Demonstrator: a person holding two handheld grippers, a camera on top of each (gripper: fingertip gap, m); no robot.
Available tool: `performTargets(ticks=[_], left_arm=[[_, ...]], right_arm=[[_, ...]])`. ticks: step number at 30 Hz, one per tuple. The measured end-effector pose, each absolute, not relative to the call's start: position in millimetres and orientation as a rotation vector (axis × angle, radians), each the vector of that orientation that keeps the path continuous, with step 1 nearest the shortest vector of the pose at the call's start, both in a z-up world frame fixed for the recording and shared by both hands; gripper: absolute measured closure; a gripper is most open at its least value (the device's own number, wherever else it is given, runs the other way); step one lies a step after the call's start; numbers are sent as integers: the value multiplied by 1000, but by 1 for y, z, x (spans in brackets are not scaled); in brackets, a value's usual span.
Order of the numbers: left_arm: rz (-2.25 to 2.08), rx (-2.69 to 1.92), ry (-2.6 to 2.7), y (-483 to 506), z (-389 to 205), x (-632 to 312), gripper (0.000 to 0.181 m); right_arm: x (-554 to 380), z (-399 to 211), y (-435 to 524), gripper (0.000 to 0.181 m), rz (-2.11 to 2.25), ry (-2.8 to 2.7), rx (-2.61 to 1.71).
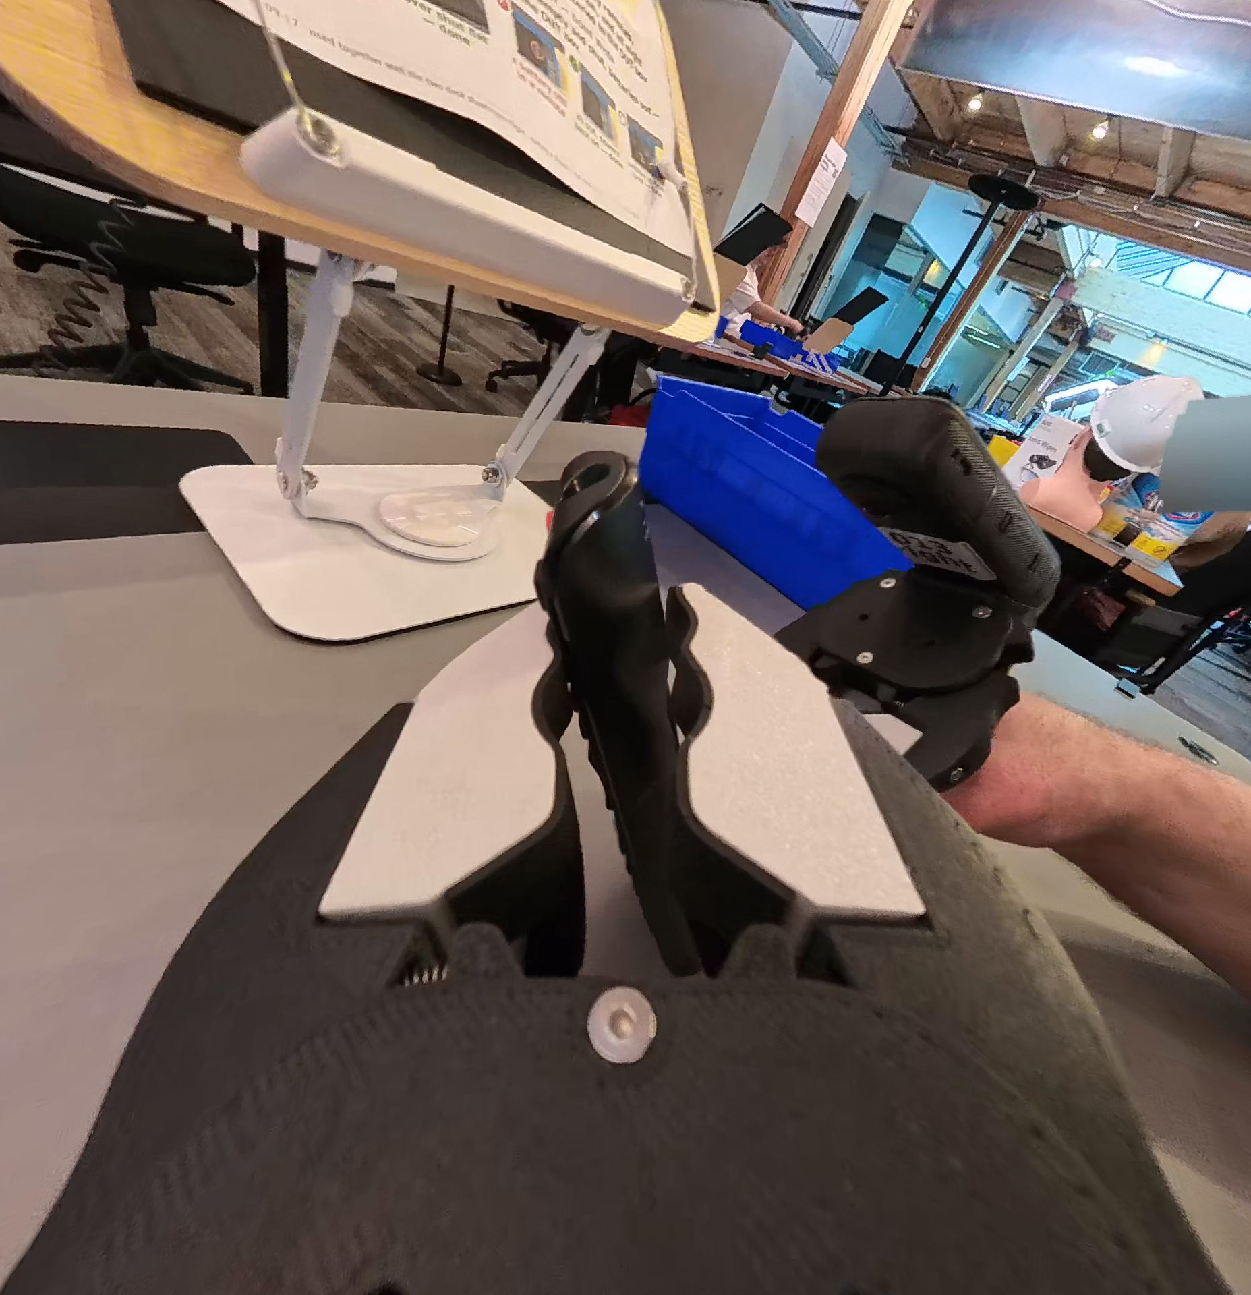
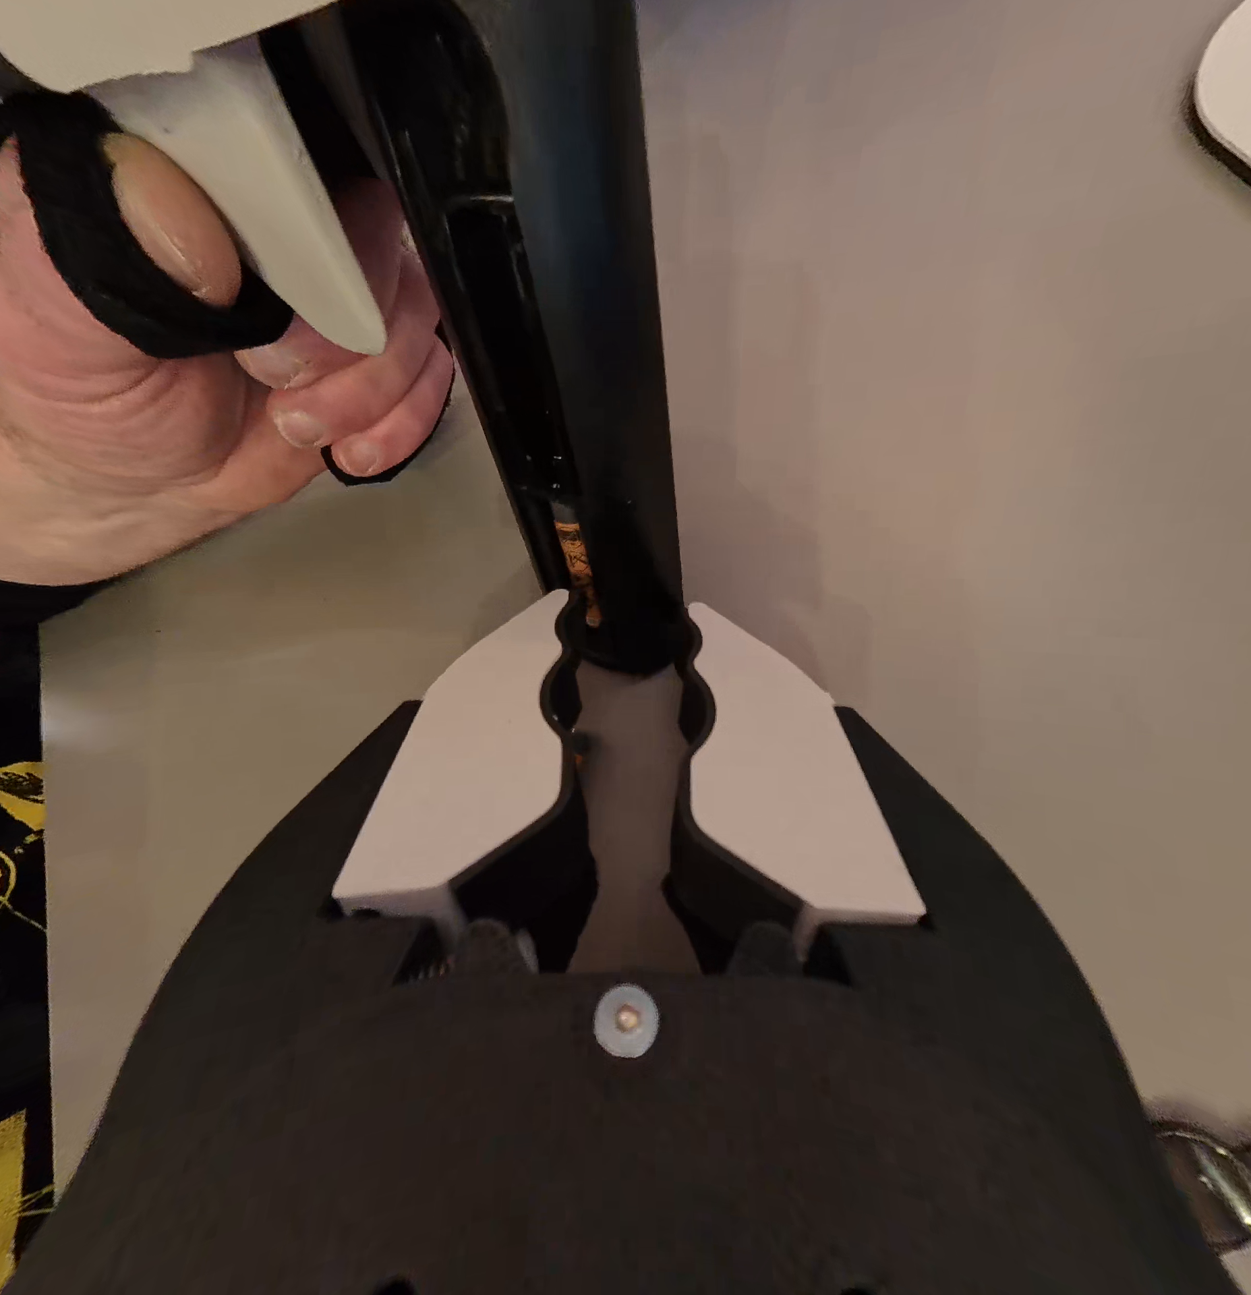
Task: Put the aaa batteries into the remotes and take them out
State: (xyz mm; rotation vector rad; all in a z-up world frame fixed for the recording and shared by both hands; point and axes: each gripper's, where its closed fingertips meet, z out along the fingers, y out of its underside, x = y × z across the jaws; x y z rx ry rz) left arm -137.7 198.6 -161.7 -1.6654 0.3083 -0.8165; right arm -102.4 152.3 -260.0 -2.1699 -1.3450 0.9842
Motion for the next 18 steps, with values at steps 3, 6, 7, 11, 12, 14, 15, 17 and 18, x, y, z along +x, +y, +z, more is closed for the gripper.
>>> performTargets(ticks=[3,6,7,11,12,14,15,17,18], left_arm=[[-819,-1671,312,199,-163,-139,154],[-828,-1665,317,199,-162,-136,154],[-816,-1664,324,199,-161,-134,154],[-772,-1660,305,202,-162,-142,154],[-783,-1660,316,200,-159,-139,154],[-735,-1625,315,200,-153,-139,155],[-721,-1630,343,199,-151,-137,155],[-662,-1623,331,200,-151,-143,155],[-704,-1645,312,201,-154,-145,155]], right_arm=[[-102,-262,152,156,1010,-1362,-2198],[-101,-265,151,156,1002,-1424,-2222],[-101,-265,151,156,1007,-1438,-2221],[-98,-270,153,163,932,-1513,-2272],[-99,-270,154,166,911,-1530,-2273],[-106,-270,154,175,835,-1595,-2245],[-112,-270,154,181,838,-1600,-2223],[-115,-271,157,180,862,-1564,-2189],[-112,-271,157,175,915,-1523,-2213]])
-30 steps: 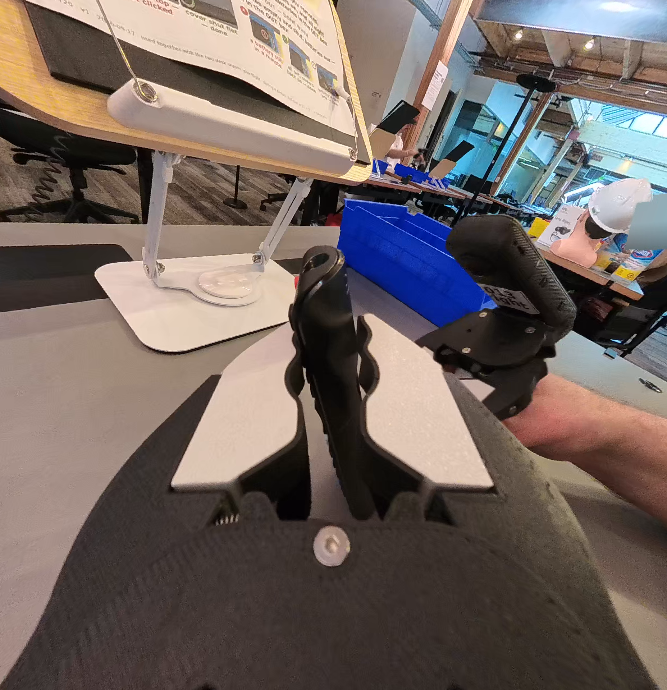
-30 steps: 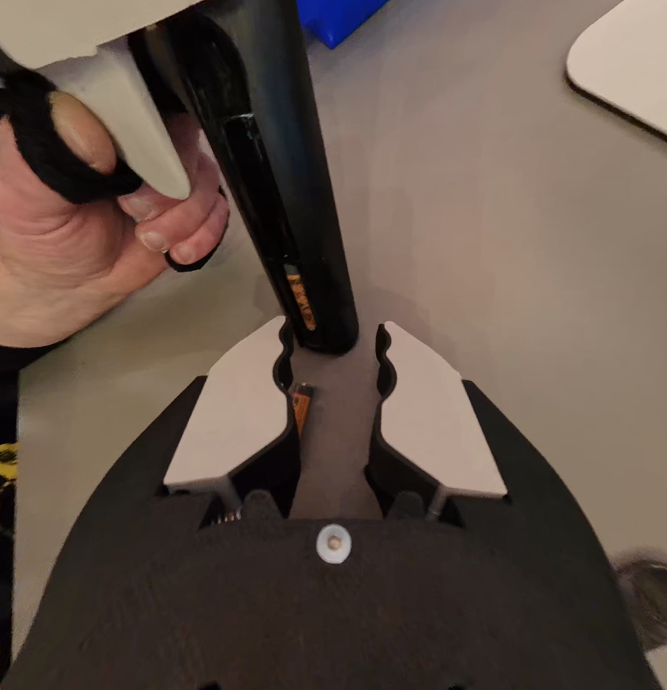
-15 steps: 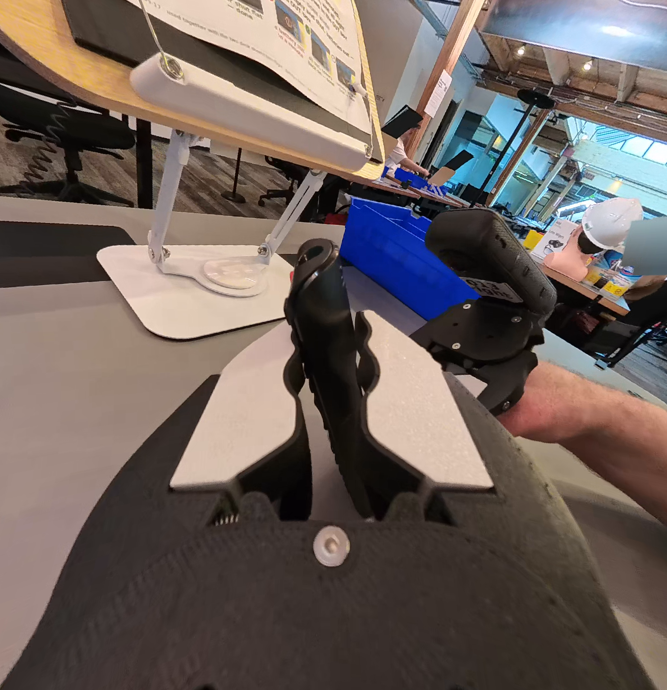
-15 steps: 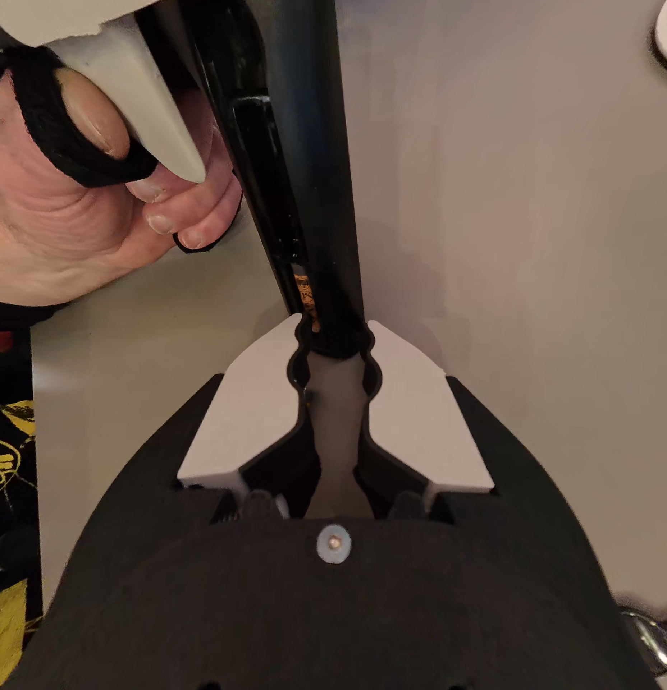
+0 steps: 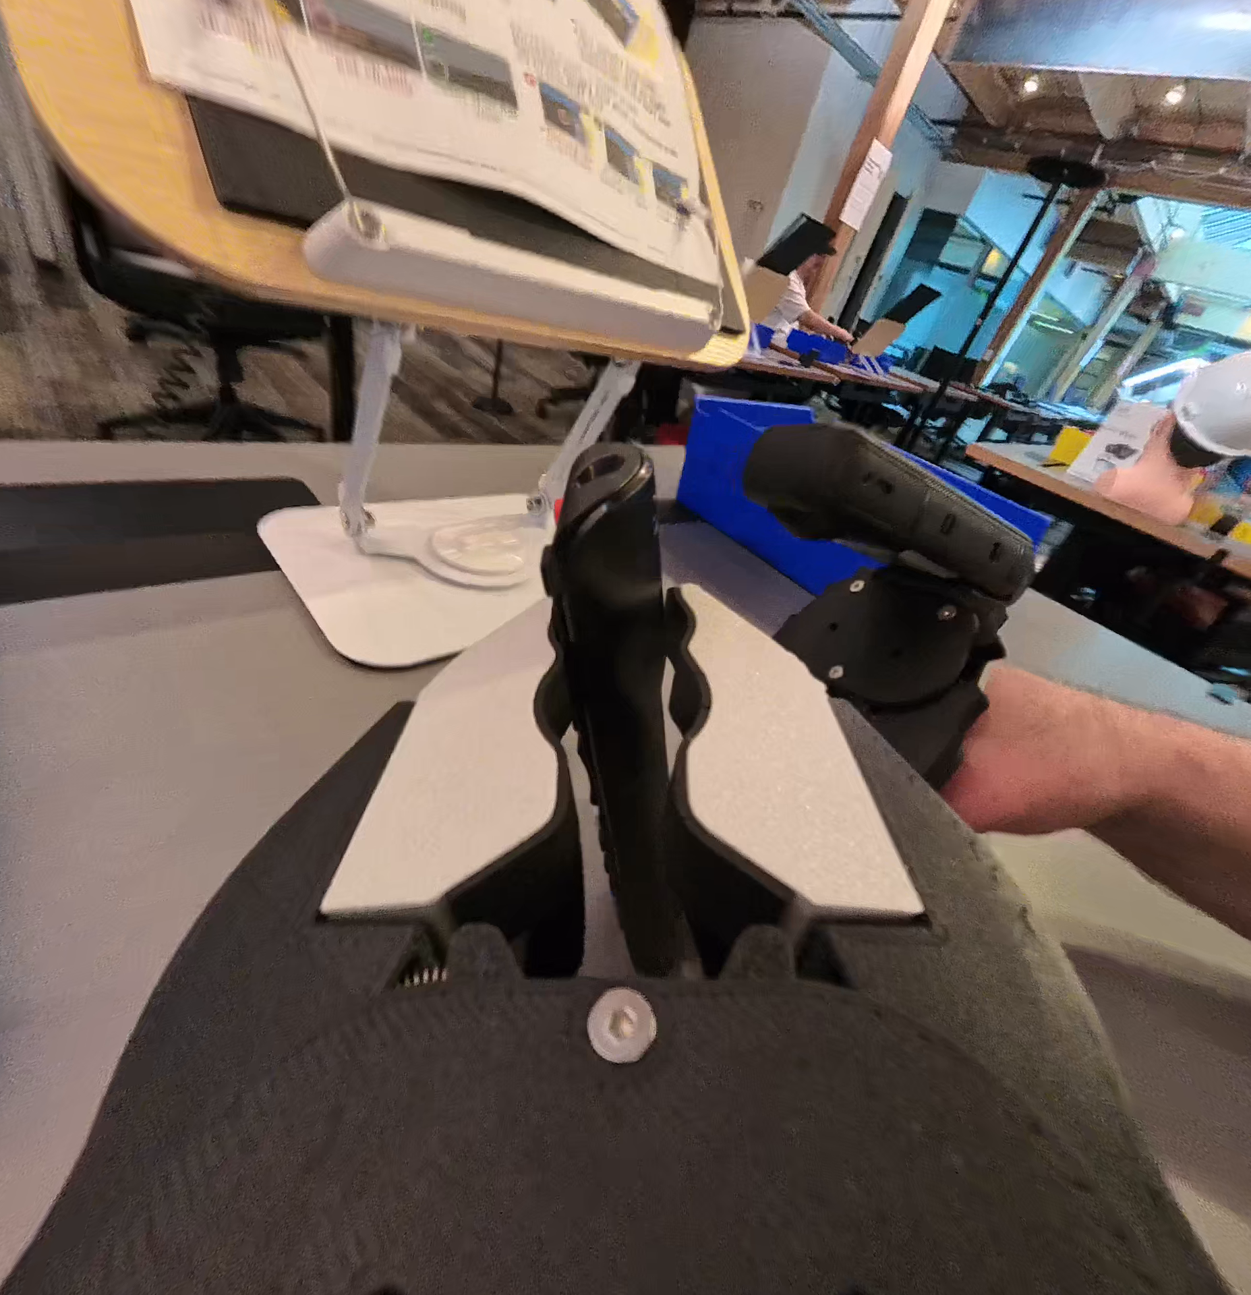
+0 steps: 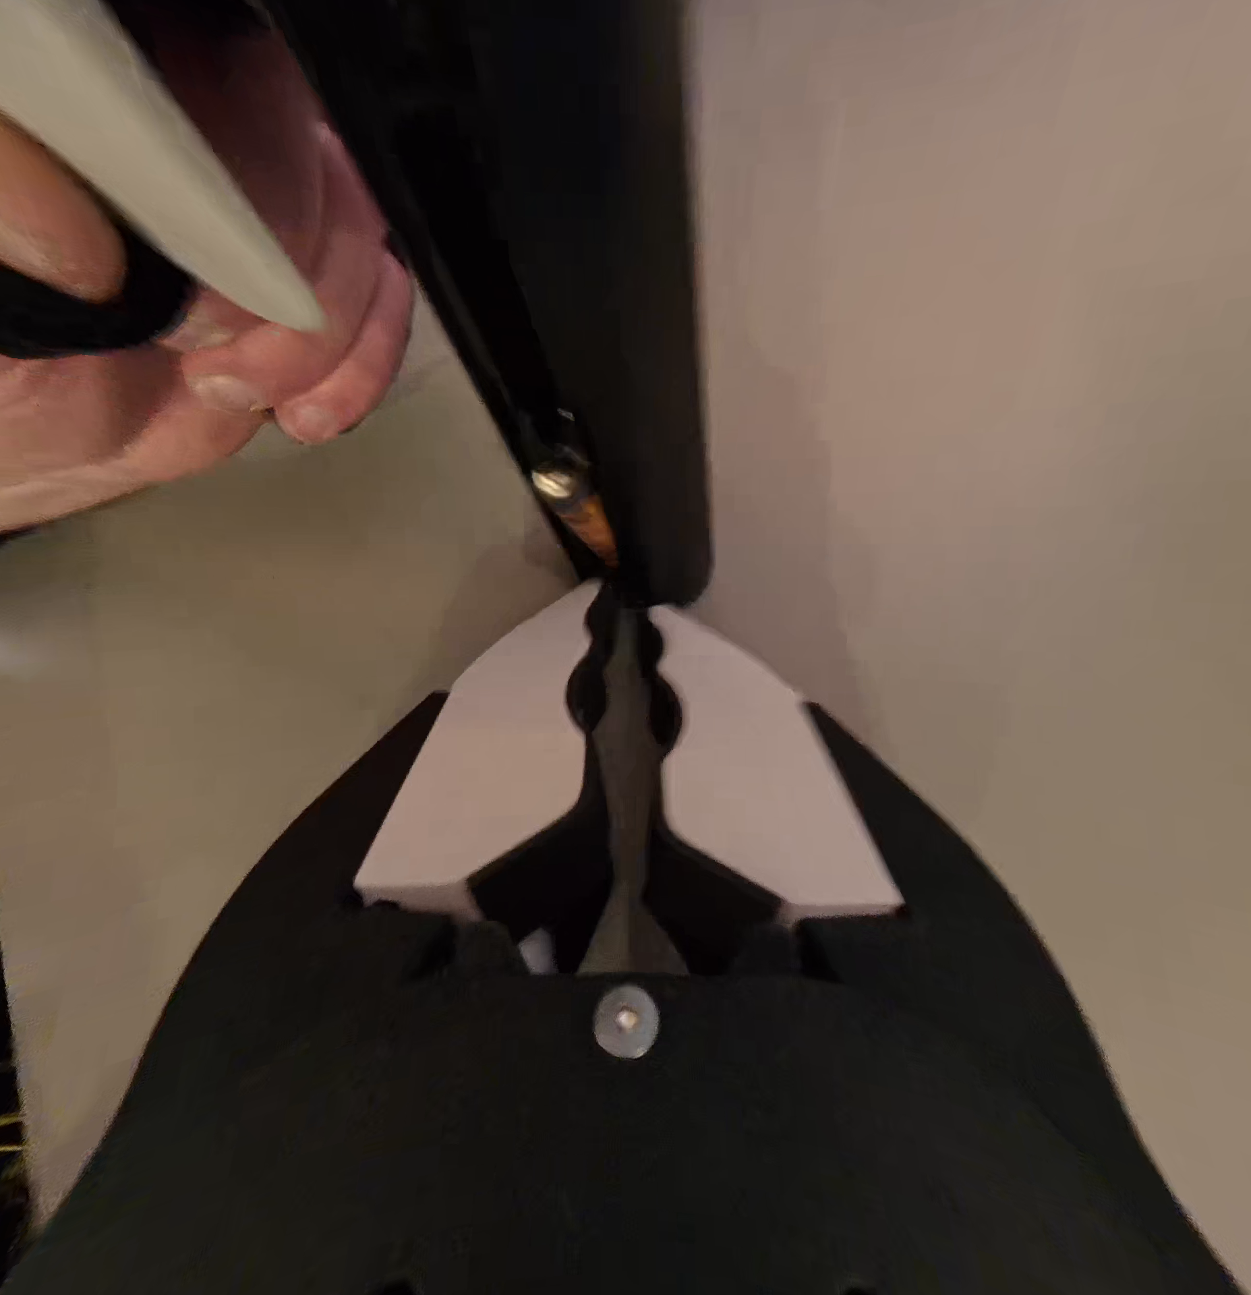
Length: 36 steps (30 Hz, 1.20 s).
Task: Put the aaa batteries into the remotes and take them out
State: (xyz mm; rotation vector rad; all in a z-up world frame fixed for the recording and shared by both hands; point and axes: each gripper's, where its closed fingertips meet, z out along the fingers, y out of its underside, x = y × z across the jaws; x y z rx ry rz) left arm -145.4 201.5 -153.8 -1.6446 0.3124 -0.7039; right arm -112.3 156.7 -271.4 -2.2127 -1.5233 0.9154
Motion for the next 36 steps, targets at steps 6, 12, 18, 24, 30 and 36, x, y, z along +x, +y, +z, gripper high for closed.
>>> performTargets(ticks=[6,12,18,24,30,36], left_arm=[[-667,-1651,341,202,-157,-146,155],[-635,-1628,400,195,-152,-137,155],[-610,-1609,452,190,-148,-128,155],[-626,-1620,410,193,-150,-135,155],[-677,-1633,332,197,-152,-142,155],[-652,-1627,334,196,-150,-141,155]], right_arm=[[-108,-220,163,151,1321,-1203,-2071],[-117,-232,169,143,1338,-1139,-2150],[-112,-235,165,142,1314,-1180,-2263],[-94,-239,159,138,1110,-1312,-2313],[-66,-238,156,134,1055,-1276,-2277],[-87,-228,151,128,1081,-1293,-2196]])
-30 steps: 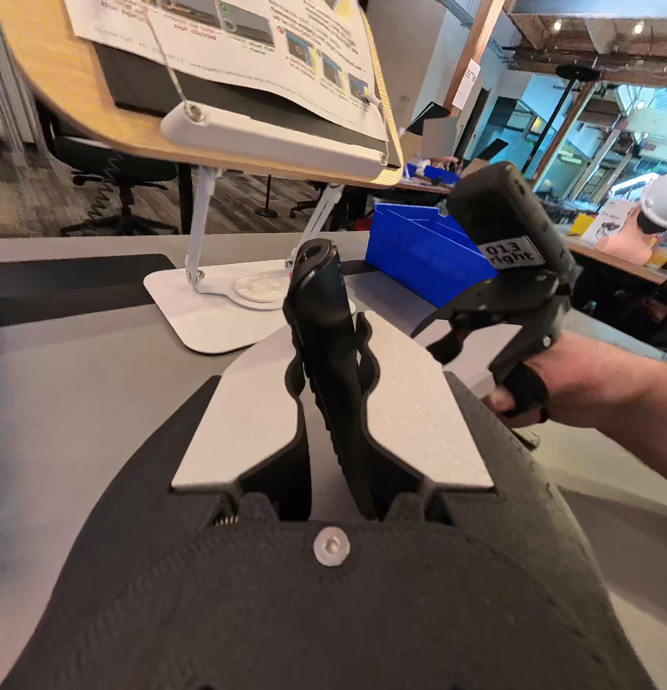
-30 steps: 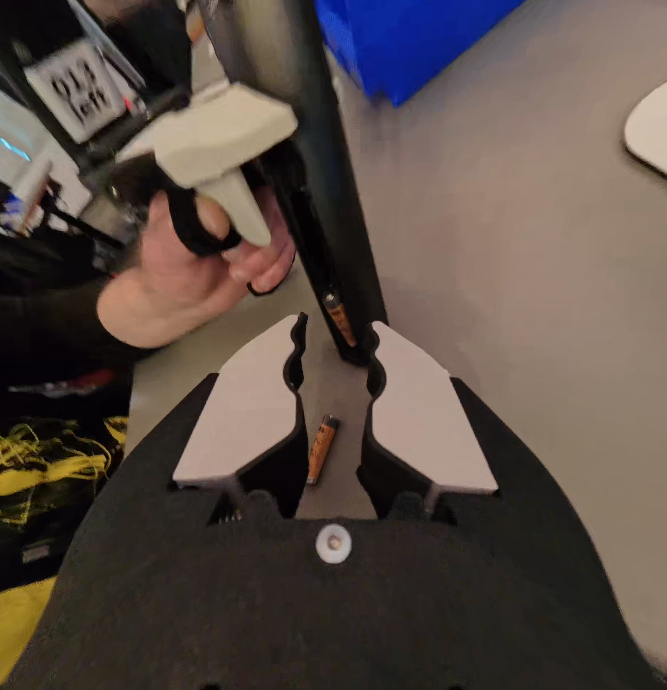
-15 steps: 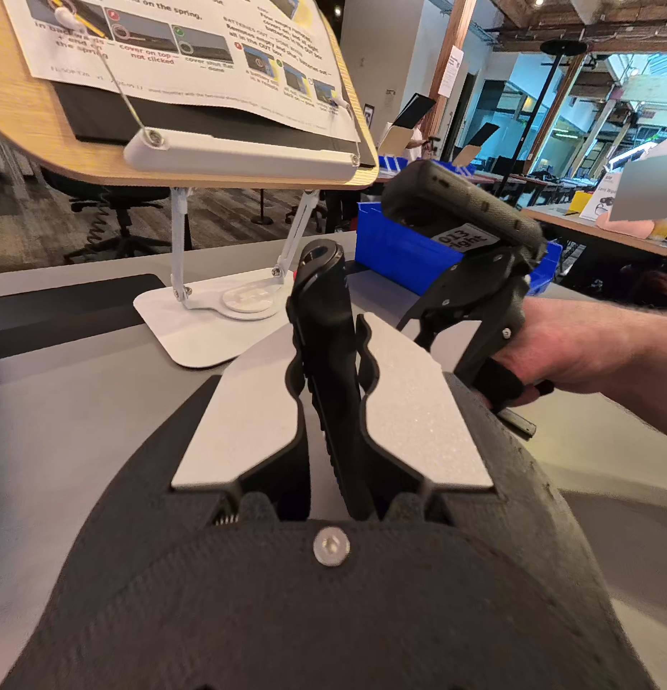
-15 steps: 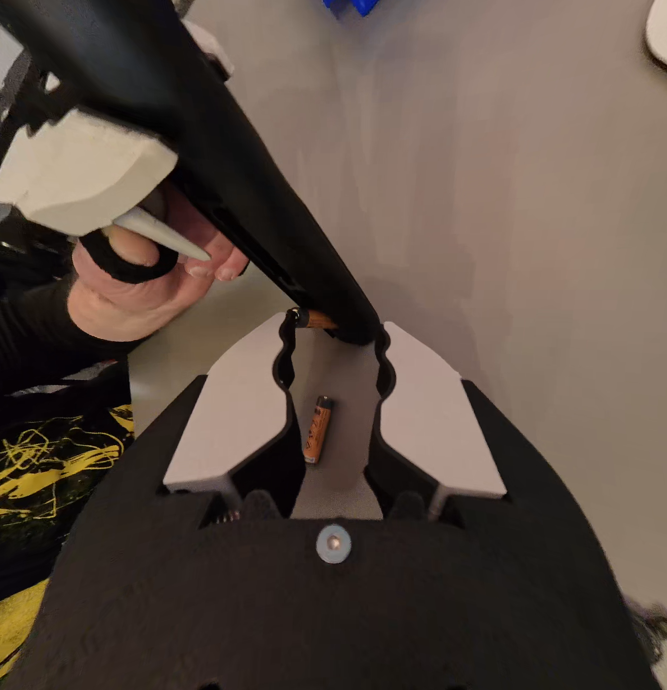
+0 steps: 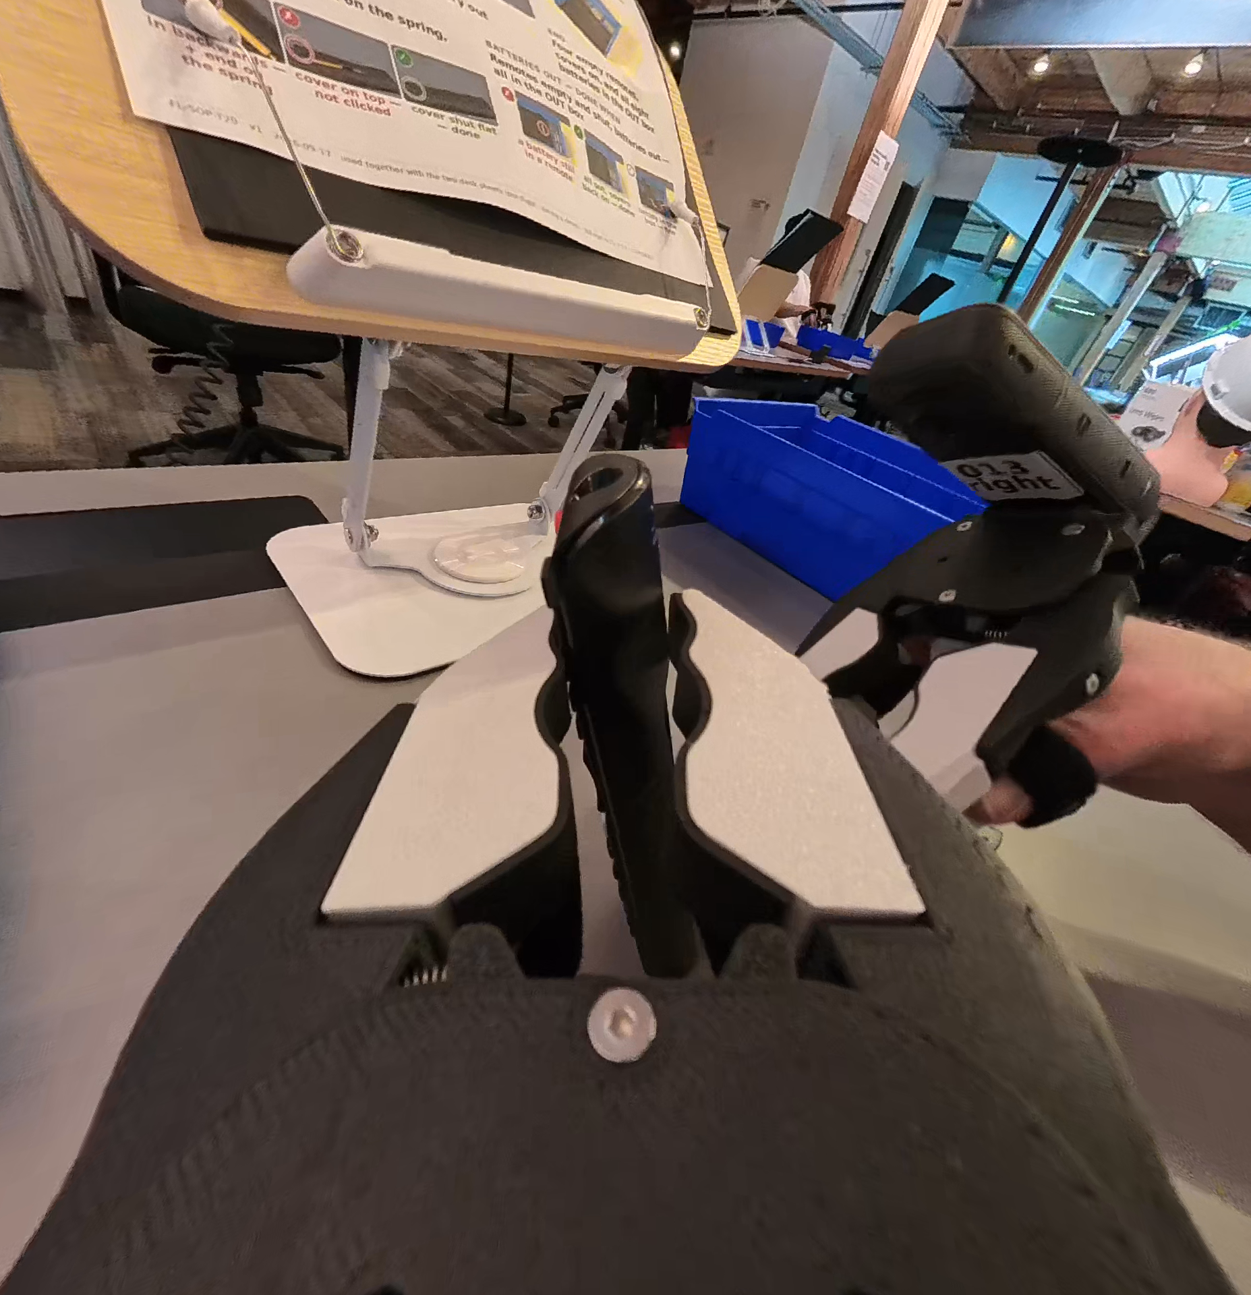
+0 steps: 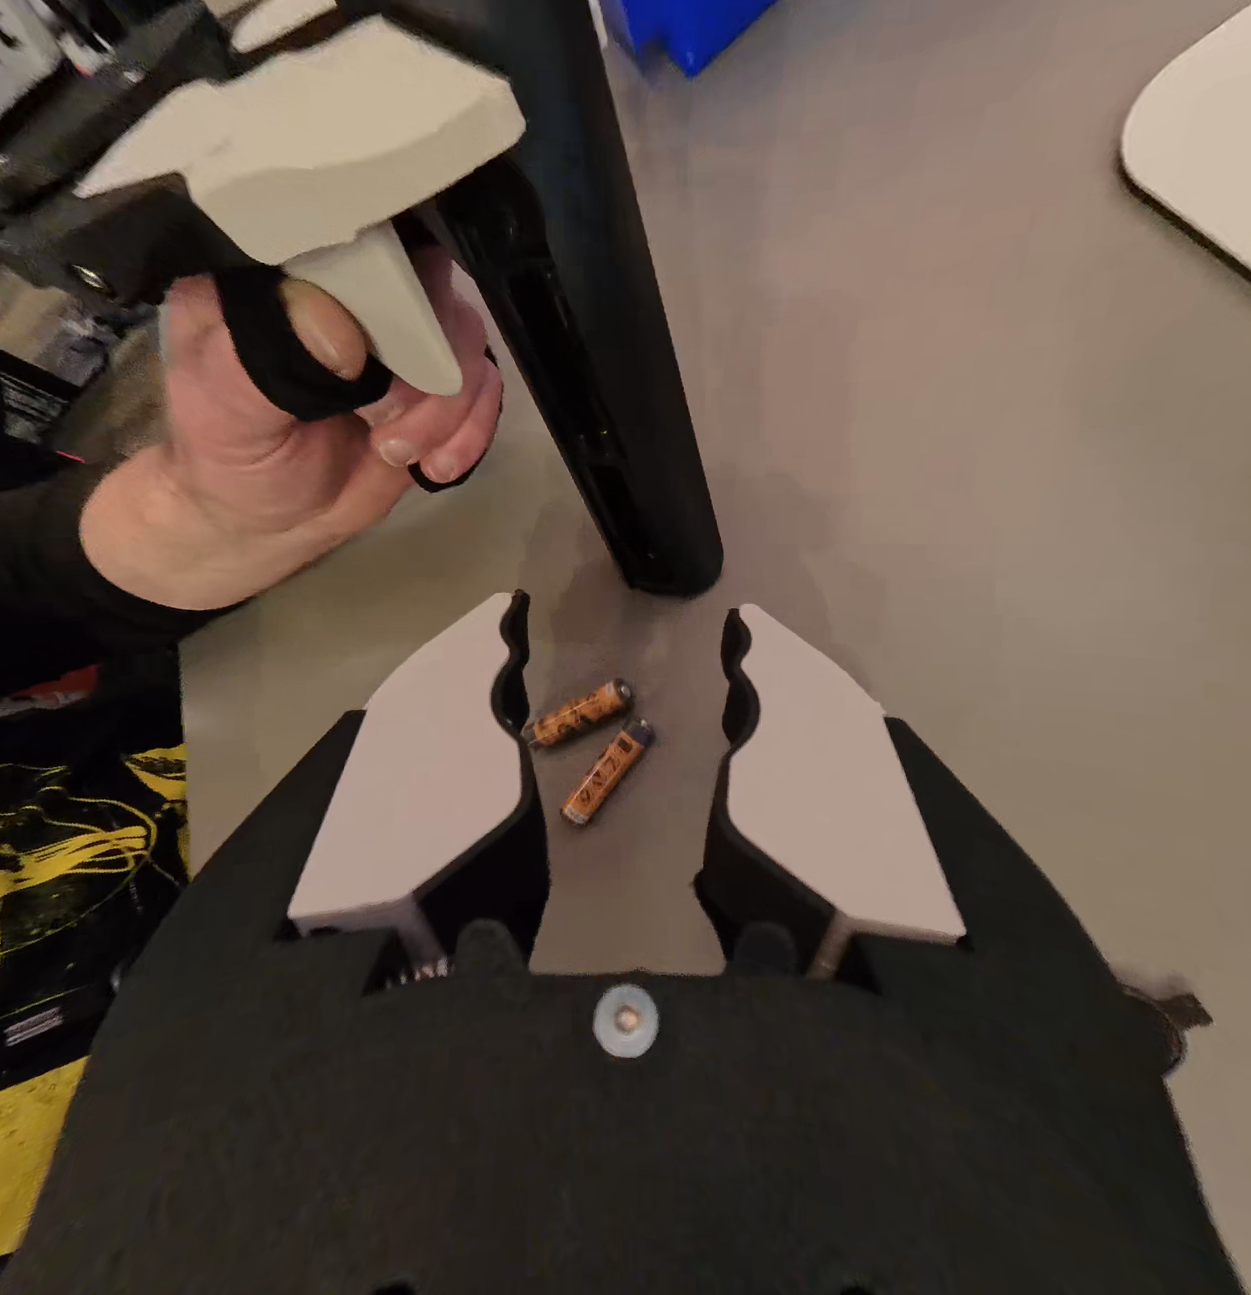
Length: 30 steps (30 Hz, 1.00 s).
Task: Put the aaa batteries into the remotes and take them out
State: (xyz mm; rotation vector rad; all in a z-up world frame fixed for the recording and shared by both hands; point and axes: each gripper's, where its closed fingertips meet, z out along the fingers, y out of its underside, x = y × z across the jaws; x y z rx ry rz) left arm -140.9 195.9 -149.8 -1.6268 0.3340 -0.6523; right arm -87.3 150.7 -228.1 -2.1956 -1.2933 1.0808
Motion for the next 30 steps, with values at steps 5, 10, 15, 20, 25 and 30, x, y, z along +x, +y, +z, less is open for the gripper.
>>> performTargets(ticks=[5,10,15,20,25,30], left_arm=[[-689,-1628,281,199,-150,-148,155],[-732,-1615,207,200,-147,-160,156],[-740,-1612,189,200,-145,-161,156],[-742,-1628,161,201,-149,-157,156],[-814,-1624,50,203,-151,-162,156],[-885,-1627,-21,207,-156,-166,156]], right_arm=[[-91,-244,135,129,865,-1417,-2155],[-62,-228,143,138,660,-1298,-2054],[28,-239,160,134,523,-1035,-2294],[51,-274,156,133,403,-995,-2417],[48,-276,163,159,293,-1020,-2401],[47,-275,165,162,326,-1077,-2358]])
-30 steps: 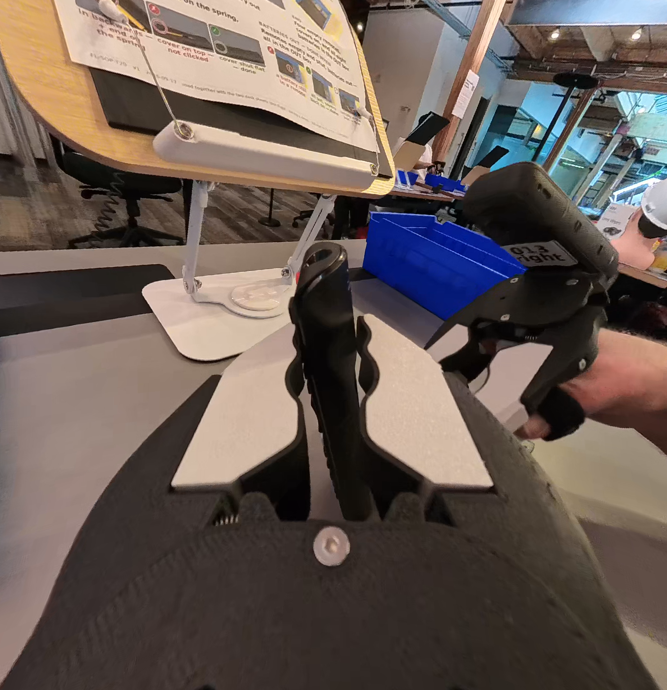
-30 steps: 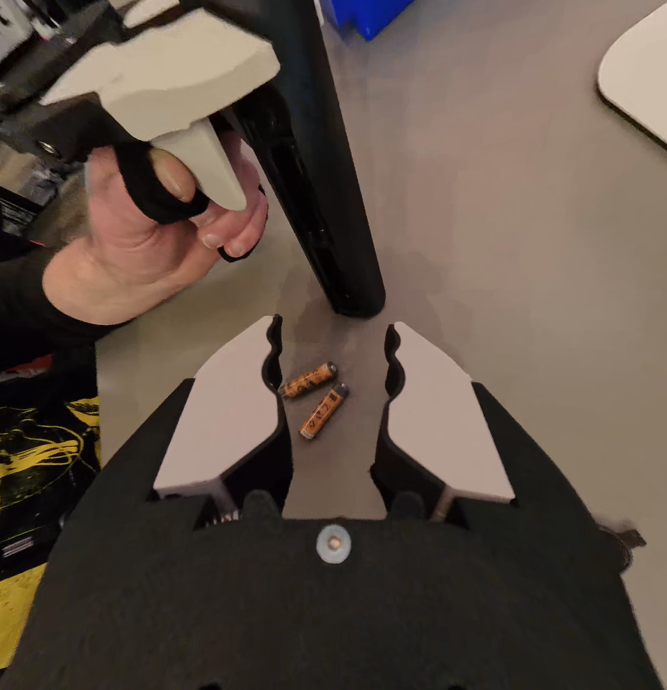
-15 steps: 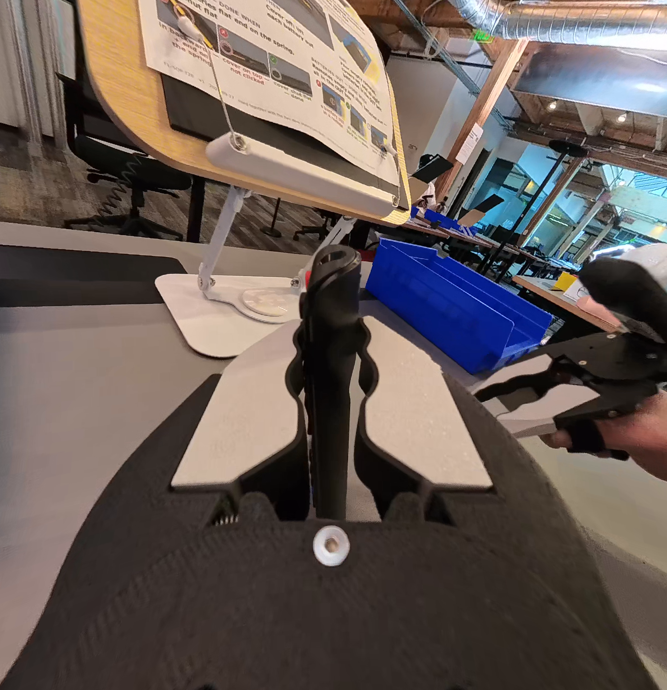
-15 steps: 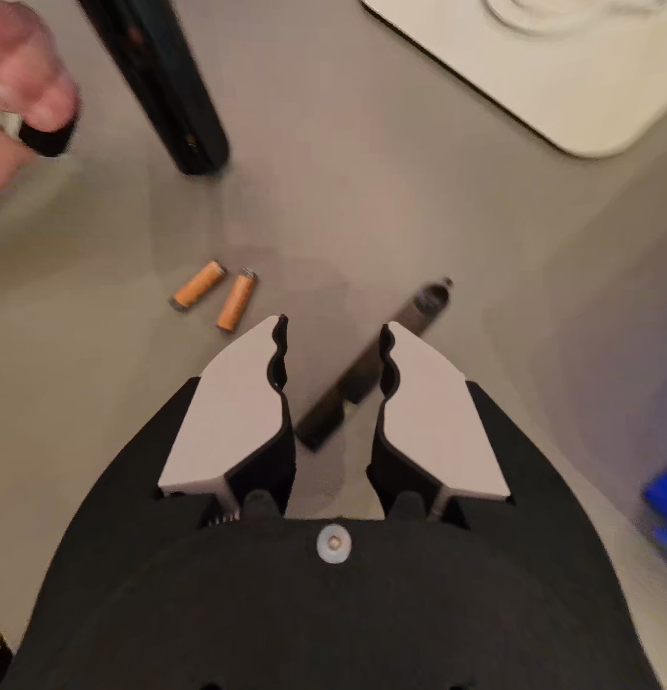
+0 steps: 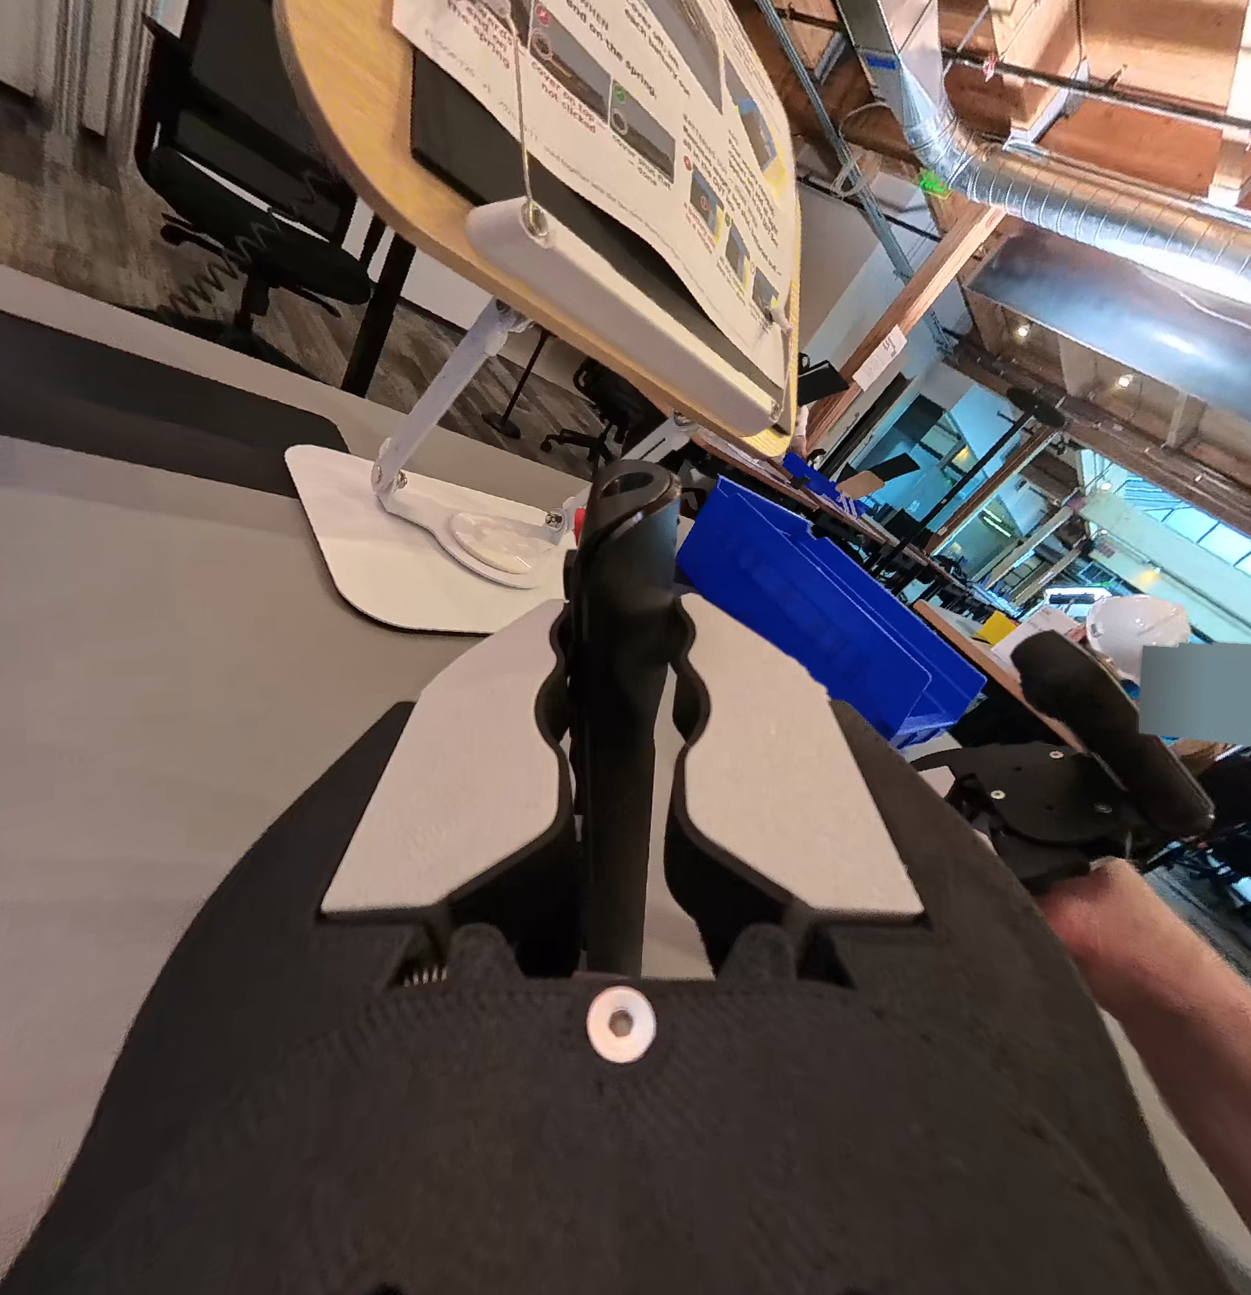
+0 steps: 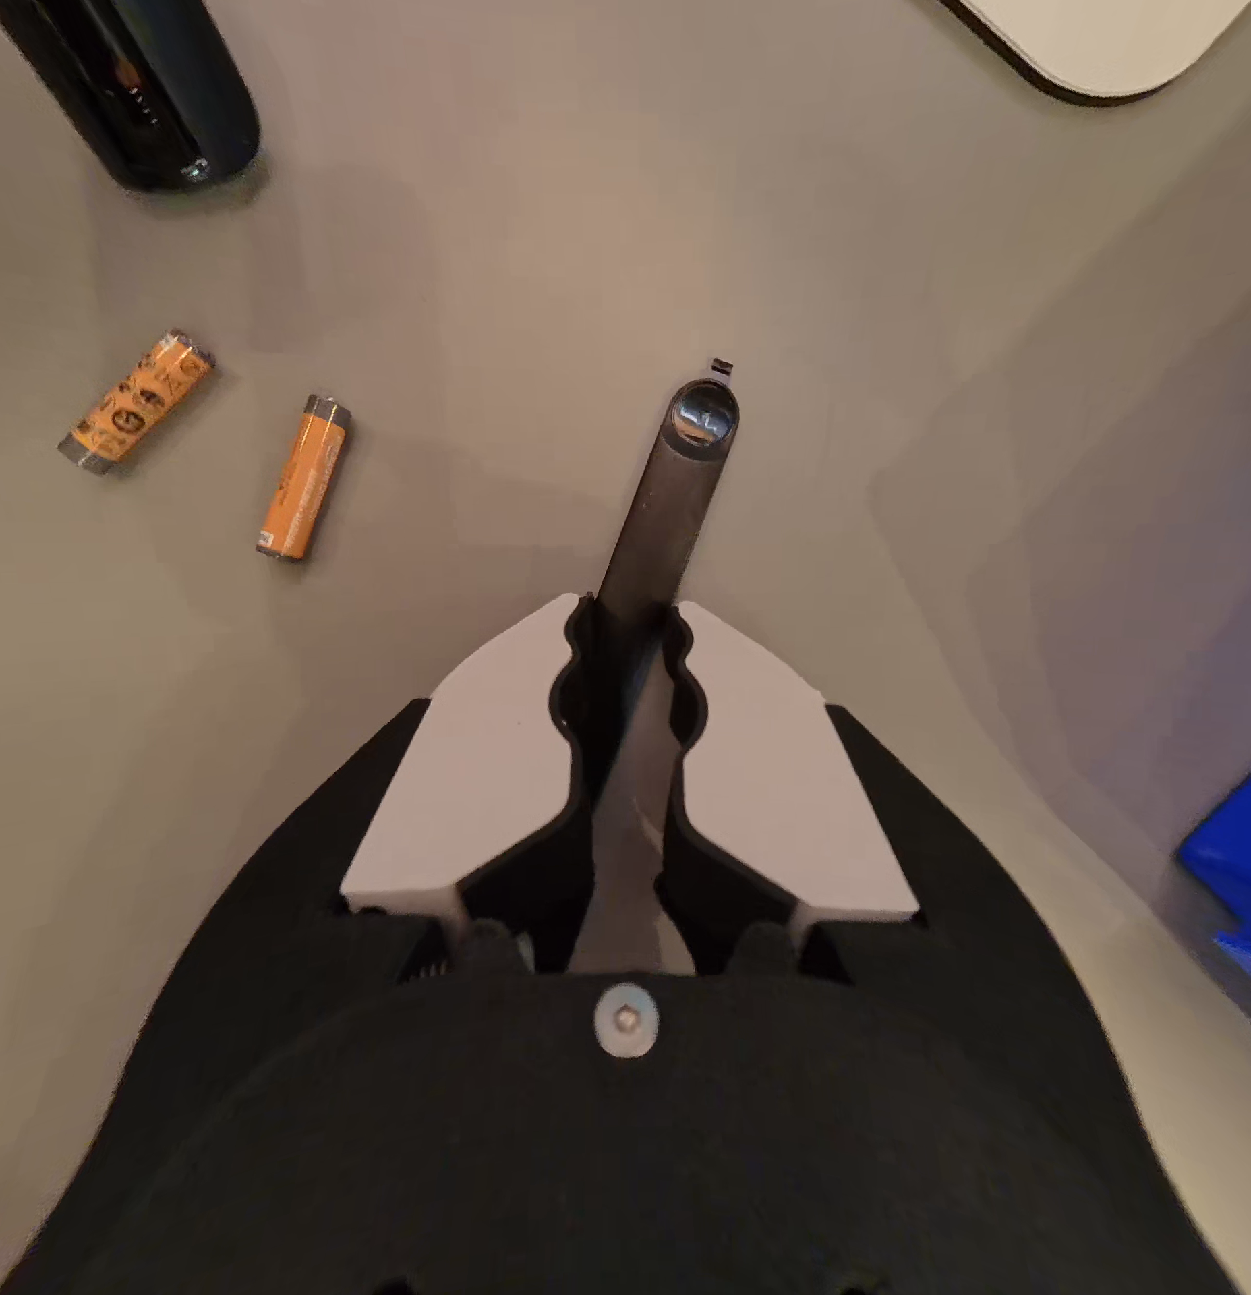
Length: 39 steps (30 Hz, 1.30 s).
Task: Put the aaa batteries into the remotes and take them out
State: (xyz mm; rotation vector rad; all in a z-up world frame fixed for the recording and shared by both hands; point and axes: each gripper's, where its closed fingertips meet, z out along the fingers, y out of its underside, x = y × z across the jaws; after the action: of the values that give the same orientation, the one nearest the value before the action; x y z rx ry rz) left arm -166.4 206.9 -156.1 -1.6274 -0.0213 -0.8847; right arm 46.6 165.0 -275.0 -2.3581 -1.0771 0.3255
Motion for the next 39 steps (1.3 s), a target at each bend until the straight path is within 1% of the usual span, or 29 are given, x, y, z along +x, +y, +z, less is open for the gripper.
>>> performTargets(ticks=[3,8,13,16,24,39], left_arm=[[-923,-1623,-61,209,-158,-170,156],[-1032,-1610,-171,213,-163,-177,155],[-1227,-1569,-337,217,-170,-181,156],[-1307,-1546,-397,218,-171,-180,156],[-1388,-1531,-472,219,-174,-176,155],[-1433,-1529,-503,217,-175,-173,156]], right_arm=[[46,-272,167,162,341,-1125,-2319],[33,-249,171,162,440,-1140,-2214],[-20,-201,153,163,654,-1239,-1984],[-55,-188,144,163,678,-1339,-1880],[-110,-192,147,162,552,-1486,-1809],[-126,-203,155,163,435,-1535,-1872]])
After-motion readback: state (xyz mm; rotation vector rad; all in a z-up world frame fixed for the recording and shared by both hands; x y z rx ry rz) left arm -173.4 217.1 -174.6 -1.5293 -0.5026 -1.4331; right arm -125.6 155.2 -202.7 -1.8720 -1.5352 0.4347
